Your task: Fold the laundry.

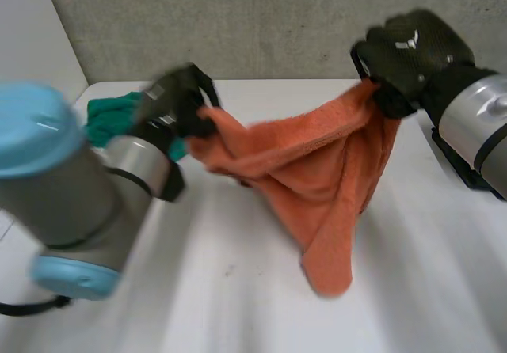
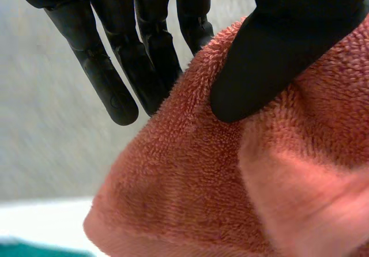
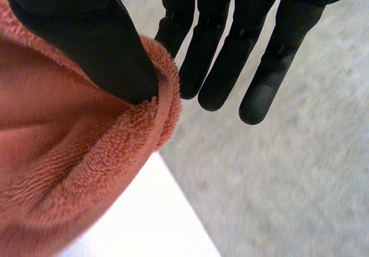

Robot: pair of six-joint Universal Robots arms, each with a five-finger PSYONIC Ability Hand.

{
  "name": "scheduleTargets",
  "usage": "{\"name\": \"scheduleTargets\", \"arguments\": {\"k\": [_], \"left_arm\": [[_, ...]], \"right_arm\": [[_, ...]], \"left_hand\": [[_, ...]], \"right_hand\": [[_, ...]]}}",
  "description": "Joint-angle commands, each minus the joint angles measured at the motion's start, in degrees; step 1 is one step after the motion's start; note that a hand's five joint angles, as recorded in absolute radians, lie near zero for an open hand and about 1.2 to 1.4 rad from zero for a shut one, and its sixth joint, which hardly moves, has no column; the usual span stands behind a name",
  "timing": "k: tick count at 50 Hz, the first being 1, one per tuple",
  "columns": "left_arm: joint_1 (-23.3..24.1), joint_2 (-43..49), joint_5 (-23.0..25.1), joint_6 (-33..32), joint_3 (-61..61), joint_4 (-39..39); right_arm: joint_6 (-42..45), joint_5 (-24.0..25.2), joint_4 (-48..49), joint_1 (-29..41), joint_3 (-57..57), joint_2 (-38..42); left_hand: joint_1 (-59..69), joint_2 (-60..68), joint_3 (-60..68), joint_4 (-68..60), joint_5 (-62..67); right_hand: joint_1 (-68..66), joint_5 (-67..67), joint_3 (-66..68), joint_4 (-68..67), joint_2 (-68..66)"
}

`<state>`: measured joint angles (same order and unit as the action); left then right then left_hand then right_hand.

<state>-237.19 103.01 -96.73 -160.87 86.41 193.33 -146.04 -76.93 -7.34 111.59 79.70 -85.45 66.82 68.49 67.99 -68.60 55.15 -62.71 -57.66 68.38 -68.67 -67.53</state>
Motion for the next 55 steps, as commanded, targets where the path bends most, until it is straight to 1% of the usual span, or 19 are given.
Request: {"name": "scheduleTargets", "arguments": {"k": [1, 4, 8, 12, 13, 15, 18, 19, 20, 23, 24, 26, 31, 35, 39, 46, 52, 53, 55], "left_arm": [[-5.38, -6.94, 4.35, -15.15, 2.19, -6.19], [-5.74, -5.37, 5.33, -17.89, 1.84, -9.19], [-6.0, 2.09, 5.68, -21.23, 0.61, -11.22], [-6.27, 11.24, 5.33, -24.57, -6.94, -11.22], [-6.27, 14.47, 5.42, -26.4, -12.09, -10.87], [-6.35, 17.13, 5.33, -28.0, -18.08, -10.0], [-6.27, 19.69, 5.33, -30.02, -28.99, -5.7], [-6.18, 19.86, 5.42, -30.55, -31.1, -3.86], [-6.35, 19.69, 5.5, -30.99, -33.91, 1.03], [-6.79, 18.73, 4.98, -30.29, -35.16, 11.07], [-6.8, 17.16, 4.89, -30.38, -34.12, 17.11], [-6.88, 14.87, 5.06, -30.38, -32.19, 21.89], [-6.89, 7.04, 5.33, -30.11, -23.23, 23.76], [-6.36, 4.75, 5.33, -29.85, -14.79, 21.74], [-6.0, 4.84, 5.42, -29.06, -6.8, 16.14], [-7.06, 8.34, 4.98, -28.36, -0.19, 10.14], [-9.26, 13.62, 4.8, -28.09, 0.78, 9.43], [-9.17, 13.71, 4.8, -28.18, 0.78, 9.43], [-8.99, 13.28, 4.89, -28.01, 1.04, 9.26]], "right_arm": [[4.18, 0.47, -4.43, -1.64, 2.04, 3.35], [4.18, 0.64, -4.52, -2.08, 2.39, 6.43], [4.36, 0.99, -3.82, -2.17, 1.26, 12.75], [4.62, 0.21, -1.45, -1.38, -4.18, 18.73], [4.45, 0.03, -0.31, -1.2, -5.94, 19.78], [3.66, -0.85, 4.58, -1.03, -11.37, 23.38], [2.43, -3.13, 12.15, -0.94, -16.92, 25.59], [0.86, -5.14, 18.44, -0.94, -19.64, 25.6], [-0.2, -6.2, 21.81, -0.94, -20.8, 25.6], [-3.28, -9.1, 34.27, -0.76, -21.43, 23.85], [-3.9, -9.46, 36.5, -0.76, -20.99, 22.88], [-4.52, -9.47, 39.15, -0.67, -19.5, 20.6], [-4.7, -8.16, 35.57, -0.68, -11.08, 14.27], [-4.35, -4.9, 28.37, -0.67, -3.25, 10.23], [-4.17, -1.39, 19.67, -0.67, 4.22, 6.0], [-3.82, 2.57, 7.09, 1.6, 13.29, 8.1], [-4.34, 2.14, 9.8, 6.09, 11.98, 16.09], [-4.61, 2.4, 10.5, 6.18, 10.76, 17.06], [-4.78, 2.22, 10.68, 5.83, 9.52, 17.33]], "left_hand": [[13.18, 11.51, 12.01, -11.4, 14.85], [13.18, 11.51, 12.01, -11.4, 14.85], [13.18, 11.51, 12.01, -11.4, 14.85], [13.18, 11.51, 12.01, -11.4, 14.85], [13.18, 11.51, 12.01, -11.4, 14.85], [13.18, 11.51, 12.01, -11.4, 14.85], [13.18, 11.51, 12.01, -11.4, 14.85], [13.18, 11.51, 12.01, -11.4, 14.85], [13.18, 11.51, 12.01, -11.4, 14.85], [13.18, 11.51, 12.01, -11.4, 14.85], [13.18, 11.51, 12.01, -11.4, 14.85], [13.18, 11.51, 12.01, -11.4, 14.85], [13.18, 11.51, 12.01, -11.4, 14.85], [13.18, 11.51, 12.01, -11.4, 14.85], [13.18, 11.51, 12.01, -11.4, 14.85], [13.18, 11.51, 12.01, -11.4, 14.85], [13.18, 11.51, 12.01, -11.4, 14.85], [13.18, 11.51, 12.01, -11.4, 14.85], [13.18, 11.51, 12.01, -11.4, 14.85]], "right_hand": [[-17.29, -12.34, 11.62, -11.33, -12.47], [-17.29, -12.34, 11.62, -11.33, -12.47], [-17.29, -12.34, 11.62, -11.33, -12.47], [-17.29, -12.34, 11.62, -11.33, -12.47], [-17.29, -12.34, 11.62, -11.33, -12.47], [-17.29, -12.34, 11.62, -11.33, -12.47], [-17.29, -12.34, 11.62, -11.33, -12.47], [-17.29, -12.34, 11.62, -11.33, -12.47], [-17.29, -12.34, 11.62, -11.33, -12.47], [-17.29, -12.34, 11.62, -11.33, -12.47], [-17.29, -12.34, 11.62, -11.33, -12.47], [-17.29, -12.34, 11.62, -11.33, -12.47], [-17.29, -12.34, 11.62, -11.33, -12.47], [-17.29, -12.34, 11.62, -11.33, -12.47], [-17.29, -12.34, 11.62, -11.33, -12.47], [-17.29, -12.34, 11.62, -11.33, -12.47], [-15.68, -10.74, 10.01, -9.72, -10.86], [8.15, 13.09, -13.82, 14.11, 12.97], [34.34, 39.28, -40.01, 40.3, 39.16]]}}
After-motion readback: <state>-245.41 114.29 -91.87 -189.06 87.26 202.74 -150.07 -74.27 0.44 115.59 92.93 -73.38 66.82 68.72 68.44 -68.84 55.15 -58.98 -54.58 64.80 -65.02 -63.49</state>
